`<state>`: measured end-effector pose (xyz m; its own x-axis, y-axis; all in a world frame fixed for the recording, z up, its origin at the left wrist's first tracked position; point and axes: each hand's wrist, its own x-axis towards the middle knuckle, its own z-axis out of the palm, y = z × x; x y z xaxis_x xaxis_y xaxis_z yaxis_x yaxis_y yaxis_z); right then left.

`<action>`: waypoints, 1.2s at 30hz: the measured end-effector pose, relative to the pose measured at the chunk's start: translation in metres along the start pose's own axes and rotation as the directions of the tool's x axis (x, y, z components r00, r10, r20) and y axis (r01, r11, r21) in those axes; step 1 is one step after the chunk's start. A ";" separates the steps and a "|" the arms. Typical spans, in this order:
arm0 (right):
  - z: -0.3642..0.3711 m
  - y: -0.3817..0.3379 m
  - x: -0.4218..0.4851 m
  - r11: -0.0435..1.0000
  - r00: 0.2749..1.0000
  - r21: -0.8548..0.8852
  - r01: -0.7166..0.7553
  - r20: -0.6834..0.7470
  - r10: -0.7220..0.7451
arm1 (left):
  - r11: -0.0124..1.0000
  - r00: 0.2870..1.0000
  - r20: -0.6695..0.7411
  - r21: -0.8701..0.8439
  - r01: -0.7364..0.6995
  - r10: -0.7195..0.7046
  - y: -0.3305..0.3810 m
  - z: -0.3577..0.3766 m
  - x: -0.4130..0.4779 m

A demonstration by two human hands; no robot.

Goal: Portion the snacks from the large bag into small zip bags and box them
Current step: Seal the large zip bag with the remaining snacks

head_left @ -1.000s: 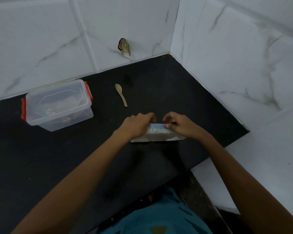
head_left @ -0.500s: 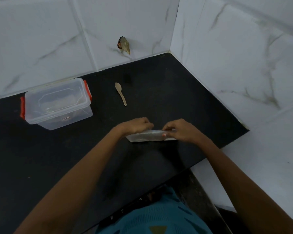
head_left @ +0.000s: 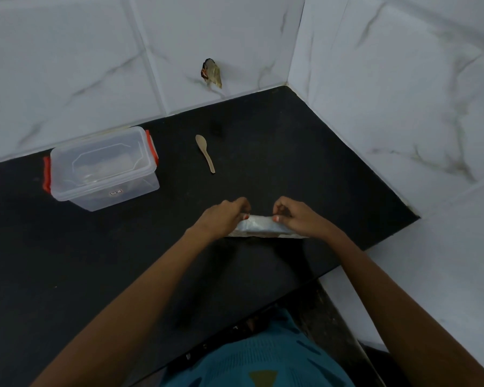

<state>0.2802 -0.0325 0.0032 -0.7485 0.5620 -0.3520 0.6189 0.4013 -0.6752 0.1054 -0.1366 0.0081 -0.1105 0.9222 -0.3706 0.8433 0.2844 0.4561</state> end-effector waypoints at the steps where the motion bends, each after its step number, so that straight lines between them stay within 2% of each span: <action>1: 0.001 0.001 0.001 0.999 1.000 -0.032 0.000 0.006 0.001 | 1.000 1.000 0.012 -0.012 -0.002 0.002 -0.001 0.003 0.000; 5: 0.005 0.004 0.005 0.990 1.000 -0.140 0.010 -0.004 -0.010 | 0.998 0.998 0.050 0.056 -0.030 0.027 -0.003 0.015 0.003; 8: 0.011 0.006 0.004 0.980 0.999 -0.197 0.026 -0.039 -0.034 | 0.987 0.999 0.009 0.155 -0.052 0.051 -0.007 0.019 0.004; 11: 0.015 0.007 0.003 0.927 0.992 -0.373 0.044 -0.095 -0.085 | 0.978 0.999 -0.013 0.201 -0.048 0.052 -0.010 0.022 0.005; 13: 0.015 0.009 0.002 0.917 0.988 -0.399 0.032 -0.124 -0.088 | 0.996 0.999 -0.035 0.094 -0.003 0.007 -0.011 0.025 0.006; 16: 0.014 0.012 0.002 0.958 0.991 -0.286 0.008 -0.126 -0.046 | 0.993 0.992 -0.090 -0.080 0.082 -0.089 -0.013 0.025 0.007; 21: 0.013 0.015 0.005 0.943 0.997 -0.333 -0.016 -0.074 -0.009 | 0.978 0.982 -0.091 -0.141 0.154 -0.168 -0.027 0.028 0.006; 27: 0.011 0.018 0.006 0.957 0.998 -0.286 -0.049 0.024 0.058 | 0.977 0.983 0.124 -0.149 0.156 -0.138 -0.045 0.023 0.009; 31: 0.013 0.018 0.010 0.944 0.998 -0.327 -0.048 0.018 0.057 | 0.961 0.985 0.092 -0.225 0.164 -0.146 -0.049 0.028 0.013; 36: 0.009 0.016 0.012 0.966 0.993 -0.228 -0.120 -0.015 0.119 | 0.899 0.992 0.025 -0.420 0.121 -0.122 -0.040 0.023 0.017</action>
<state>0.2787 -0.0258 -0.0181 -0.6655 0.6170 -0.4201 0.7420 0.4853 -0.4626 0.0818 -0.1382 -0.0354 -0.1994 0.8738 -0.4435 0.5238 0.4775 0.7054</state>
